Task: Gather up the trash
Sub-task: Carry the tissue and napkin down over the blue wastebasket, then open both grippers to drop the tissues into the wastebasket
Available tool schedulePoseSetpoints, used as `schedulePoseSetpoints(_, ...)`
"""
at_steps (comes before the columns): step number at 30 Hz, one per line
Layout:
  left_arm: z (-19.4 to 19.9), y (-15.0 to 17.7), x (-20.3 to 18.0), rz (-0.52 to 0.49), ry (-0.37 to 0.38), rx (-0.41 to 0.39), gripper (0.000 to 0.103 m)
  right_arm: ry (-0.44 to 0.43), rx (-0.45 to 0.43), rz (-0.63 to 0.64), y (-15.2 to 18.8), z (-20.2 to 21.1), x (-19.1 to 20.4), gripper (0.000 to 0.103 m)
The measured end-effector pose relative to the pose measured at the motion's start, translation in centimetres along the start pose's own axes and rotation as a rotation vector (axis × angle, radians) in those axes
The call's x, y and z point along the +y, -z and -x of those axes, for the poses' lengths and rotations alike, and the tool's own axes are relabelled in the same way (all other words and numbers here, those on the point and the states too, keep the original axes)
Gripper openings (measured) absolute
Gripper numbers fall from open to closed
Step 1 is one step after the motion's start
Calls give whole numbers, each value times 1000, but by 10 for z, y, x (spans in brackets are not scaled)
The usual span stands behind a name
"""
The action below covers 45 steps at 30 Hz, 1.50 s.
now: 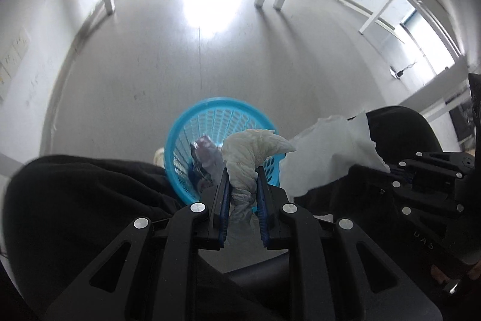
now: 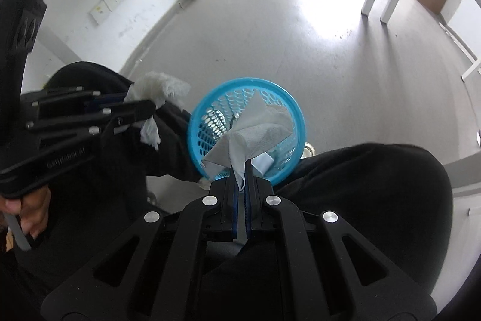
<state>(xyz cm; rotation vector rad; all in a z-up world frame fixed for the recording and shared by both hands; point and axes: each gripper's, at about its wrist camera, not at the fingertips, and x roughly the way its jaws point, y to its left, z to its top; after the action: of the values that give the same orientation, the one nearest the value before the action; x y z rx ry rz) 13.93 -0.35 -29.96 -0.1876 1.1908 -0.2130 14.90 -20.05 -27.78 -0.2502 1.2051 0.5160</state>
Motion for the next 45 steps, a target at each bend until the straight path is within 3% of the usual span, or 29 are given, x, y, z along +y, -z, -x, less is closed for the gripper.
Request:
schedulePoseSetpoints(8,-39,-20,23,132,21,70,15,4,83,-35,-22,-50,-19,3)
schedulePoseSetpoints(22,-96,-48,44,228,-8,179,15,0,211,-108,-57,-137,-35,3)
schedulePoseSetpoints(30,-151,-62,60,274,-73,321,15,18,305,-149,-69,-184,-51,3)
schedulePoseSetpoints(34,-174,-67,71,318,-63,386,15,7,374,-201,-72,-212,-64,3)
schedulePoseSetpoints(45,-214,-81,81,365,-79,458,15,-15,467,-313,-76,-264,-87,3)
